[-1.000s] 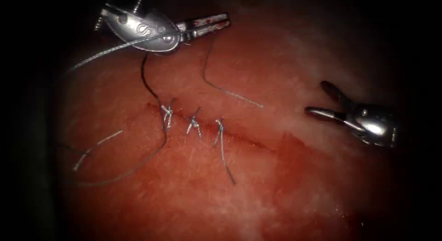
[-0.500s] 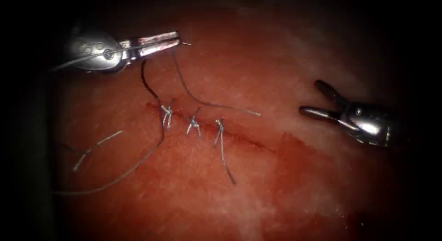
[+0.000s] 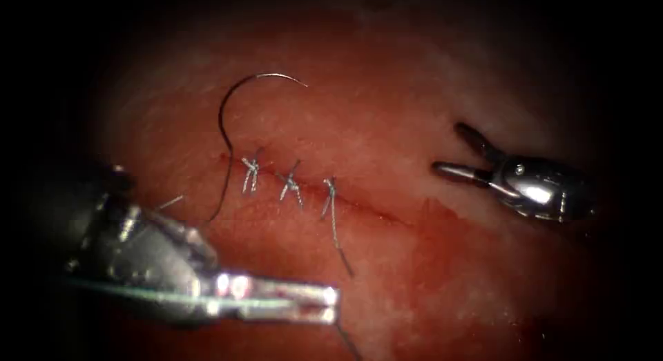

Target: Wound Closure

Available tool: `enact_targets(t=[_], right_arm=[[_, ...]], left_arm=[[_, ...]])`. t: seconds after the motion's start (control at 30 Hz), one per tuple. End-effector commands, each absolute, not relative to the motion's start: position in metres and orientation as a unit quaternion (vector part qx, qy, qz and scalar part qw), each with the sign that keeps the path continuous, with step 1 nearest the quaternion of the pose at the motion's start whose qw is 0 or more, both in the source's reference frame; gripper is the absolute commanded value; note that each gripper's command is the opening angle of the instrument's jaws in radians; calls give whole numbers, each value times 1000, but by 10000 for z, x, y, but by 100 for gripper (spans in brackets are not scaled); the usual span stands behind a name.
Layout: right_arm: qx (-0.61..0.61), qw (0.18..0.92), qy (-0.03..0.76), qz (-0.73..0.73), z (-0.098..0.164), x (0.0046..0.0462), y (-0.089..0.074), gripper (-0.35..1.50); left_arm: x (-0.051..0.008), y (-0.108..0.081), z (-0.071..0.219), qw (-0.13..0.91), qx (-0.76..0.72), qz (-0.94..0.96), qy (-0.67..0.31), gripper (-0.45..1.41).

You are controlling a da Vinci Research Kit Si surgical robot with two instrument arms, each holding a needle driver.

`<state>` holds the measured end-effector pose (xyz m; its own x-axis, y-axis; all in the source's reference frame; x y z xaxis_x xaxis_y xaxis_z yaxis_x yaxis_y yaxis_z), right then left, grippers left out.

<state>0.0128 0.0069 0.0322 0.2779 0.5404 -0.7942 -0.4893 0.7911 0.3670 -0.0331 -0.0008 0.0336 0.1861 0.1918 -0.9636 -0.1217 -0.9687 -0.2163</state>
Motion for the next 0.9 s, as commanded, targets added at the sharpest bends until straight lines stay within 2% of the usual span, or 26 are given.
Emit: enact_targets(t=[0.03, 0.23, 0.27, 0.3, 0.33, 0.37, 0.4, 0.43, 0.6, 0.9], right_arm=[[28, 799, 508, 322, 326, 134, 58, 147], [29, 800, 506, 321, 329, 134, 56, 147], [30, 801, 506, 319, 330, 134, 55, 147], [30, 801, 505, 319, 331, 134, 55, 145], [30, 801, 505, 318, 332, 134, 55, 145], [30, 802, 505, 318, 333, 135, 55, 145], [30, 803, 504, 317, 334, 135, 54, 145], [30, 803, 504, 317, 335, 135, 54, 145], [32, 804, 503, 315, 336, 137, 53, 145], [34, 803, 505, 314, 337, 142, 51, 145]], left_arm=[[-344, -22, 347, 121, -758, 640, -24, -45], [-395, -38, 398, 143, -758, 635, -53, -45], [-400, -40, 404, 149, -756, 633, -65, -23], [-404, -41, 409, 154, -754, 634, -79, 17], [-405, -42, 412, 164, -748, 637, -94, 42], [-404, -40, 417, 173, -737, 645, -108, 78], [-402, -38, 419, 182, -728, 651, -114, 96], [-398, -34, 422, 193, -716, 661, -116, 104], [-356, -8, 439, 231, -642, 725, -99, 121], [-292, 9, 459, 242, -535, 803, -102, 116]])
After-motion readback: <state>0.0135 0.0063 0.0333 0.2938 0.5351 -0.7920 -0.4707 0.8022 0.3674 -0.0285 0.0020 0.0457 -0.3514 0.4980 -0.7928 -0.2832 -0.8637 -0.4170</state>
